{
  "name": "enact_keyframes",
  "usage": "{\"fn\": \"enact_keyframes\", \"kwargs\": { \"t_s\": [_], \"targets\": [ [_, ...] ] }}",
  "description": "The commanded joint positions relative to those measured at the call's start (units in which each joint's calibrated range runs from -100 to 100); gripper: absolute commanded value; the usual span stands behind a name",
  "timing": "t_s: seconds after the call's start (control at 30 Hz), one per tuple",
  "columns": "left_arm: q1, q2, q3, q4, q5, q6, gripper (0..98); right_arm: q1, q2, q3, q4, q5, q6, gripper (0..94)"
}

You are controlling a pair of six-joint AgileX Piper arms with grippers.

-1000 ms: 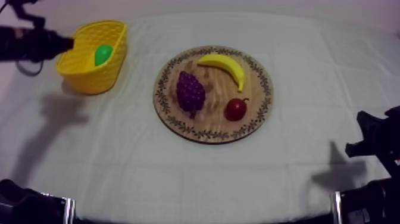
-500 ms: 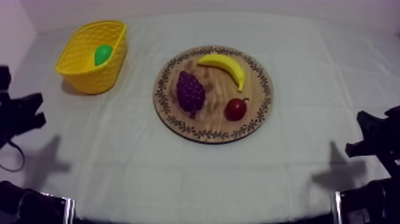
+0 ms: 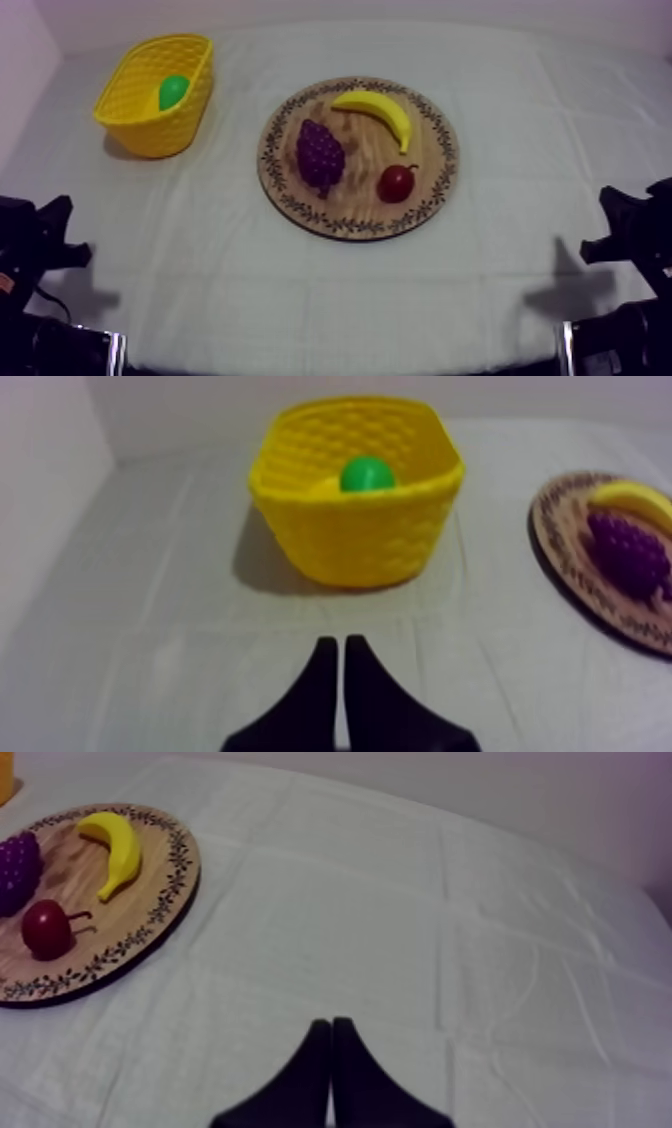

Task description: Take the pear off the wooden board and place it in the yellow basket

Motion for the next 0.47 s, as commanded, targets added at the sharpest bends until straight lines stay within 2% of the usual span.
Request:
{"fn": "enact_keyframes", "kwargs": {
  "t_s": [0.0, 0.1, 0.43],
  "targets": [
    [0.0, -0.3, 0.4, -0.48, -2.4, 10.9, 0.1, 0.0, 0.0, 0.0, 0.0, 0.0, 0.0, 0.3],
    [-0.1, -0.4, 0.6, -0.78, -3.1, 11.8, 0.1, 0.1, 0.0, 0.0, 0.0, 0.0, 0.0, 0.3],
    [-0.1, -0.5, 0.8, -0.93, -3.5, 11.7, 0.1, 0.1, 0.0, 0.0, 0.0, 0.0, 0.0, 0.3]
  ]
}}
